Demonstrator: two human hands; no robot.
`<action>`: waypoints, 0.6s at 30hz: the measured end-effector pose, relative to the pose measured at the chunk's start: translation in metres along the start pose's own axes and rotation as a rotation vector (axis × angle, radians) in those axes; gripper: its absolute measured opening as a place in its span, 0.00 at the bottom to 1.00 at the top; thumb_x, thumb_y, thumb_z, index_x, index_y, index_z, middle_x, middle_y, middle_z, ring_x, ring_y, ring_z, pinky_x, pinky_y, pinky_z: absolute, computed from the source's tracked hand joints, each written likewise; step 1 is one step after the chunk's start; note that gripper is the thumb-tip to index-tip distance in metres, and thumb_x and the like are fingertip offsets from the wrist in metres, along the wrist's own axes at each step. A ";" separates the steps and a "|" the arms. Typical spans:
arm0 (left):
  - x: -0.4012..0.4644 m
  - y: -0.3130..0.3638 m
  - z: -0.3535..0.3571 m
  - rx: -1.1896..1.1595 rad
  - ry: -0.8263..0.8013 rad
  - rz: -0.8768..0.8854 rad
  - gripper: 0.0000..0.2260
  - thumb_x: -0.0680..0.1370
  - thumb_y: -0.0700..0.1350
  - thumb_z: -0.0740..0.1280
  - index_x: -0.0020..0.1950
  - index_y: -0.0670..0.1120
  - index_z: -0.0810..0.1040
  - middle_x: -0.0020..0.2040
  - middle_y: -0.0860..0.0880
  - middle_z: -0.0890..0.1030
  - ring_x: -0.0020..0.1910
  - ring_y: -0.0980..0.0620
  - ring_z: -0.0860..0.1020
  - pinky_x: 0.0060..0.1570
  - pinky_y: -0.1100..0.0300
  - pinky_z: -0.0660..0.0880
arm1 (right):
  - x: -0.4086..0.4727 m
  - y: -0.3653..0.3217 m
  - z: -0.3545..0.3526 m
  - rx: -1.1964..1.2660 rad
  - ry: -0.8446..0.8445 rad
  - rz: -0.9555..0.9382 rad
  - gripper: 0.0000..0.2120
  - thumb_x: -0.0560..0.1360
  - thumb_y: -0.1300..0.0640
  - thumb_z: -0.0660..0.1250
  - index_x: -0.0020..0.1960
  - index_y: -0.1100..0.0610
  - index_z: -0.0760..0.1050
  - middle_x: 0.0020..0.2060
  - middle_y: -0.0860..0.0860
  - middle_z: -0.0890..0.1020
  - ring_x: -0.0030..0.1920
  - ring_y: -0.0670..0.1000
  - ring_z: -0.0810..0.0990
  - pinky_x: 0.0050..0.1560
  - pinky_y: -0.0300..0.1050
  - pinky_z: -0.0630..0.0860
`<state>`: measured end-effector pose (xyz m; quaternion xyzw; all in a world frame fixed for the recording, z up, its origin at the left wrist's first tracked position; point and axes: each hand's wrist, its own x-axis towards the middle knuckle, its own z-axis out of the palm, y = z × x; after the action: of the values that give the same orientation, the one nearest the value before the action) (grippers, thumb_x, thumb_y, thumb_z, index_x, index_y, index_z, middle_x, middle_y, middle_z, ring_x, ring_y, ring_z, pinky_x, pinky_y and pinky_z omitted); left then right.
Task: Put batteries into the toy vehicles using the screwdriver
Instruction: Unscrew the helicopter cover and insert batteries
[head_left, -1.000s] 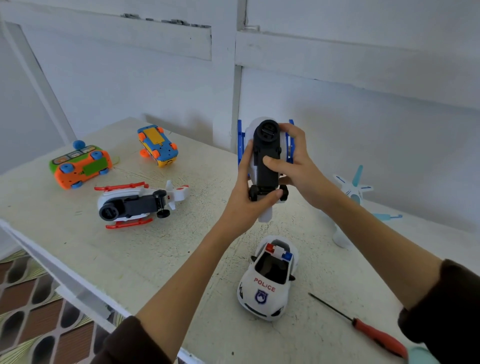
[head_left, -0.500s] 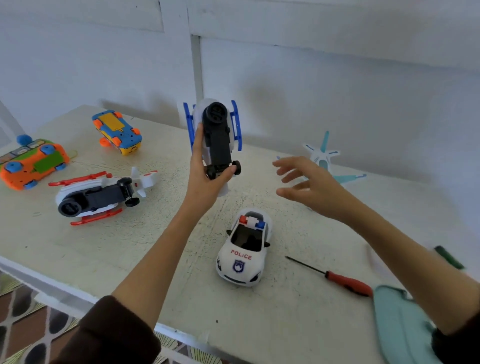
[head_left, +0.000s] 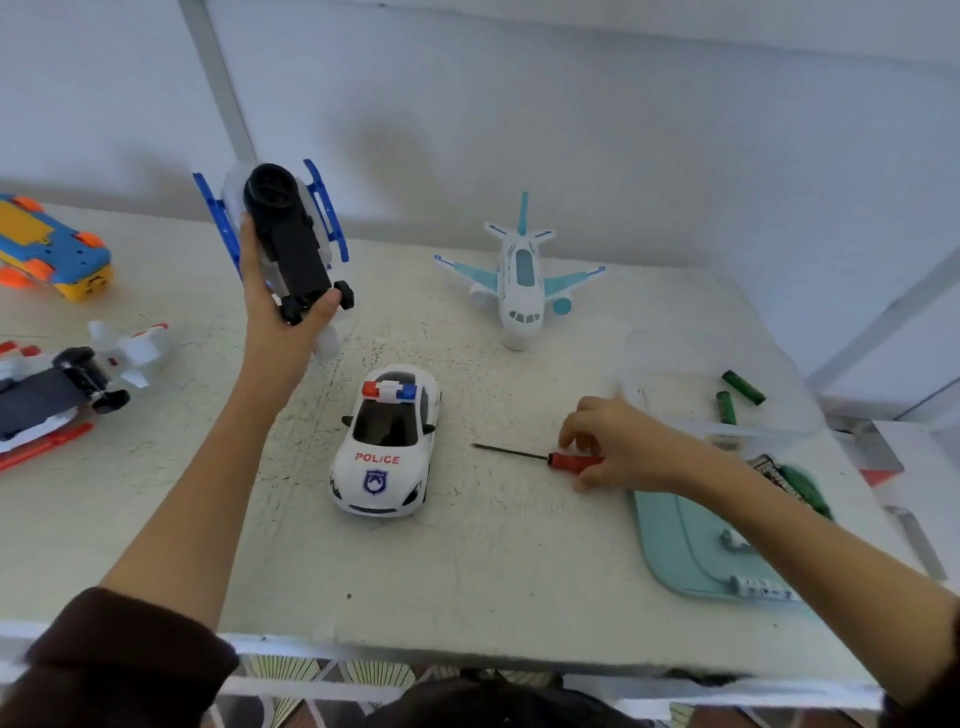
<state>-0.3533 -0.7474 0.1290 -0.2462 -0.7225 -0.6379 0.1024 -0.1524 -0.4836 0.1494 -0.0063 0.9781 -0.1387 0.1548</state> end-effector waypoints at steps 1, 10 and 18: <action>-0.001 -0.001 0.001 0.007 -0.001 0.006 0.38 0.78 0.35 0.66 0.79 0.48 0.43 0.75 0.57 0.56 0.74 0.56 0.61 0.72 0.56 0.63 | 0.000 0.000 0.001 -0.011 0.008 0.009 0.17 0.70 0.56 0.71 0.57 0.56 0.74 0.49 0.50 0.73 0.45 0.46 0.70 0.45 0.35 0.66; -0.010 0.004 -0.009 0.045 0.009 0.000 0.37 0.78 0.39 0.67 0.75 0.59 0.46 0.72 0.67 0.57 0.74 0.55 0.62 0.73 0.50 0.63 | 0.012 -0.018 -0.026 0.083 0.328 -0.070 0.15 0.73 0.57 0.69 0.59 0.56 0.77 0.44 0.48 0.69 0.42 0.45 0.68 0.40 0.27 0.65; -0.020 0.011 -0.026 0.032 0.010 -0.062 0.41 0.77 0.34 0.67 0.75 0.62 0.46 0.73 0.63 0.60 0.69 0.57 0.69 0.69 0.51 0.68 | 0.048 -0.069 -0.060 0.295 0.464 -0.238 0.16 0.75 0.57 0.66 0.62 0.57 0.74 0.44 0.48 0.79 0.39 0.43 0.76 0.42 0.33 0.72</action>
<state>-0.3349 -0.7767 0.1335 -0.2187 -0.7396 -0.6302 0.0901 -0.2184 -0.5366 0.2090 -0.0663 0.9490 -0.2945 -0.0912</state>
